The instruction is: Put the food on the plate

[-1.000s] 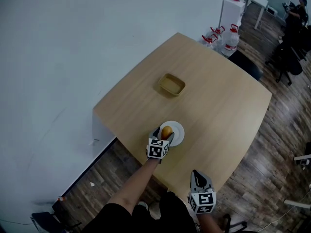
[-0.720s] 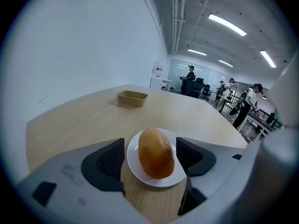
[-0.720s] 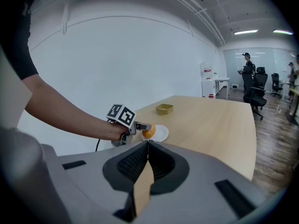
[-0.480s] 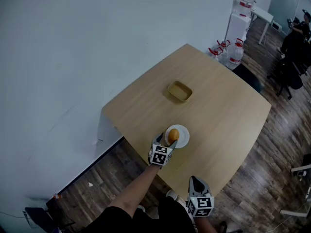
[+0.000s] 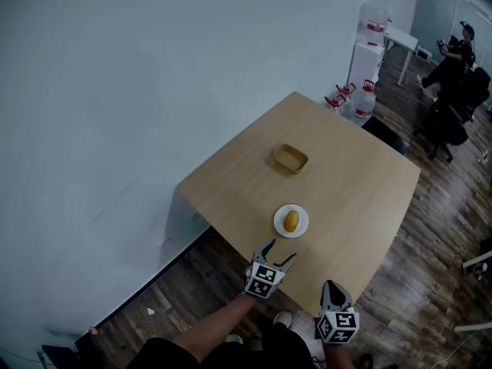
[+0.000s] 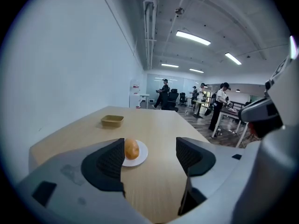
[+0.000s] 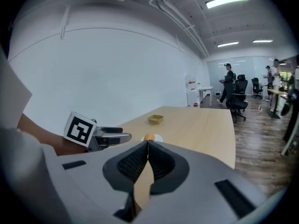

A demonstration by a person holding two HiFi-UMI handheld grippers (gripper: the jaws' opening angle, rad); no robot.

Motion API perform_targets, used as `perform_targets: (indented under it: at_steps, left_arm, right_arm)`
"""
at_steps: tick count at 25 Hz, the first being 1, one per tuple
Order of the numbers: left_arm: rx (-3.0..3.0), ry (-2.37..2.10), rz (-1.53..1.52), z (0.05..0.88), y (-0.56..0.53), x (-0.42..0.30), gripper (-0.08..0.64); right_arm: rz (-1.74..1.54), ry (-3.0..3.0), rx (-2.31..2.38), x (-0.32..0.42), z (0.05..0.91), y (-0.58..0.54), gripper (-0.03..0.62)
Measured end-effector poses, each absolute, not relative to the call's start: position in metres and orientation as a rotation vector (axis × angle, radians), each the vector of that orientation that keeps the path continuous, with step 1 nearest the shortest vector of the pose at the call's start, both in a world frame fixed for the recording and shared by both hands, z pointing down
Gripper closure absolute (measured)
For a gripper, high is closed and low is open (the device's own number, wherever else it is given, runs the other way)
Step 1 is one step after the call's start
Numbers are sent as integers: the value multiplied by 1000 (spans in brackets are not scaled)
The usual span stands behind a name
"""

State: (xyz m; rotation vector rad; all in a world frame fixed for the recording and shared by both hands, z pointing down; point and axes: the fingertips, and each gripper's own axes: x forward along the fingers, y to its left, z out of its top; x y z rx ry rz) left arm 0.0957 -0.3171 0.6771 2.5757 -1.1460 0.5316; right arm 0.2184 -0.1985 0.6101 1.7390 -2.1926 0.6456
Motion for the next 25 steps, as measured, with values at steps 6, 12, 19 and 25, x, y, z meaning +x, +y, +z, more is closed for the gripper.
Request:
perform_targets:
  at_steps: [6,12,19,25]
  left_arm:
    - [2521,-1151,343,640,-264,69,241]
    - [2460,-1158,199,616,-212,35,241]
    - [2488,-1166,123,588,-164,-1,241]
    - [2553,-1190,37,542,-127,-21,241]
  right_arm:
    - [620,-2167,1832,200,598,-156,532]
    - [575,-2178,1854,171,583,-119,532]
    - [537,-2175,1888,146,570,-86,532]
    - [474,-2191,1904,129,549,-64,532]
